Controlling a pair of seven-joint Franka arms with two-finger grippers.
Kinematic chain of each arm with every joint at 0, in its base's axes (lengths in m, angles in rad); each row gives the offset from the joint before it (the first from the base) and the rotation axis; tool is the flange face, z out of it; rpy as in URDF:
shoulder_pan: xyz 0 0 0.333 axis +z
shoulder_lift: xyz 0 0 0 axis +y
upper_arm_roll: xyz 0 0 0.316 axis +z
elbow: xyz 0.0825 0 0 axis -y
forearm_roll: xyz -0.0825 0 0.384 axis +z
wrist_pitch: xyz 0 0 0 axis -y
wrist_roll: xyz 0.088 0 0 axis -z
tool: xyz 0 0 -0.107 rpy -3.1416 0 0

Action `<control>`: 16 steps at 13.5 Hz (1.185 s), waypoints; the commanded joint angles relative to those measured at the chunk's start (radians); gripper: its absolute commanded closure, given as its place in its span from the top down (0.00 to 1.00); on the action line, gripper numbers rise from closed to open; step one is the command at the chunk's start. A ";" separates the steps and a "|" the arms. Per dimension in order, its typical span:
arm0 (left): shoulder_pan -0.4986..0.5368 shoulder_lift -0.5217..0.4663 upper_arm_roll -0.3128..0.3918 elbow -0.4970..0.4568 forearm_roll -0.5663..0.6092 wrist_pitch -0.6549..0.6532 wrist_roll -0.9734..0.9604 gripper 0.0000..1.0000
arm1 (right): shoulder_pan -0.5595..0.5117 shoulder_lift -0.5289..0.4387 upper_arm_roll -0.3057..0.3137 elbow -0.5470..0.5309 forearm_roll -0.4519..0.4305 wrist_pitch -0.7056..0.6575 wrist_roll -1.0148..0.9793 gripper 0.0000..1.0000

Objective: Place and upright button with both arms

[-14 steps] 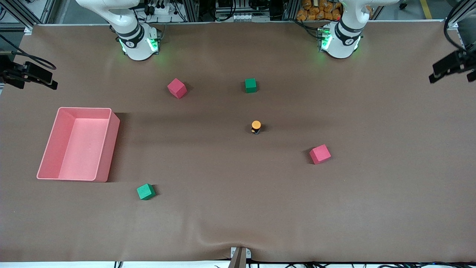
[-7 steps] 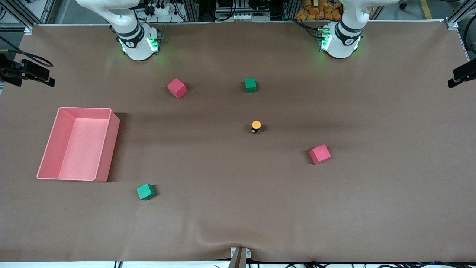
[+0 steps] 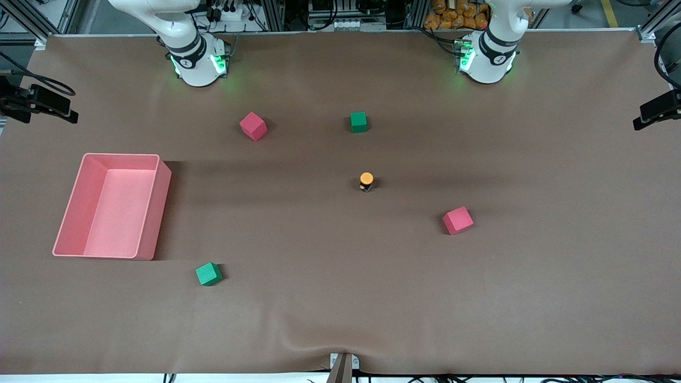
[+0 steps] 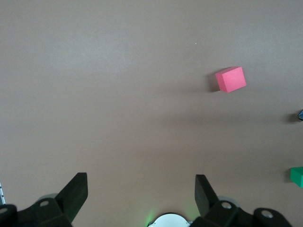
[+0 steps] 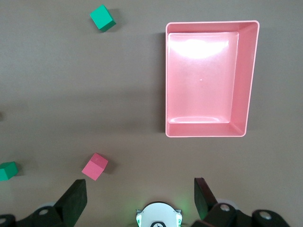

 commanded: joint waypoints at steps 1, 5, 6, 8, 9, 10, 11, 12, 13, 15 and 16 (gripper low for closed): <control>-0.004 -0.017 -0.010 -0.034 -0.017 0.041 -0.022 1.00 | -0.009 -0.001 0.006 0.019 -0.004 -0.017 -0.014 1.00; -0.004 -0.022 -0.013 -0.036 -0.015 0.037 -0.045 1.00 | -0.009 -0.001 0.006 0.019 -0.004 -0.017 -0.014 1.00; -0.005 -0.022 -0.014 -0.035 -0.014 0.037 -0.047 1.00 | -0.009 -0.001 0.006 0.019 -0.004 -0.017 -0.014 1.00; -0.002 -0.024 -0.036 -0.034 0.000 0.043 -0.048 1.00 | -0.009 -0.001 0.009 0.019 0.000 -0.016 -0.014 1.00; -0.002 -0.025 -0.037 -0.034 -0.001 0.043 -0.074 1.00 | -0.006 0.001 0.010 0.019 0.000 -0.016 -0.014 1.00; -0.002 -0.031 -0.040 -0.034 0.000 0.043 -0.118 1.00 | -0.004 0.001 0.010 0.019 -0.001 -0.016 -0.014 1.00; -0.002 -0.033 -0.042 -0.036 0.000 0.041 -0.129 1.00 | -0.007 -0.001 0.010 0.019 -0.001 -0.016 -0.014 1.00; -0.002 -0.033 -0.042 -0.036 0.000 0.041 -0.122 1.00 | -0.009 -0.001 0.007 0.019 0.002 -0.016 -0.014 1.00; -0.004 -0.033 -0.042 -0.035 0.000 0.040 -0.123 1.00 | -0.009 -0.001 0.007 0.019 0.000 -0.016 -0.014 1.00; -0.004 -0.030 -0.042 -0.033 0.000 0.040 -0.125 1.00 | -0.009 -0.001 0.007 0.019 -0.004 -0.016 -0.014 1.00; -0.004 -0.027 -0.042 -0.031 0.002 0.041 -0.122 1.00 | -0.009 0.001 0.006 0.019 -0.003 -0.016 -0.014 1.00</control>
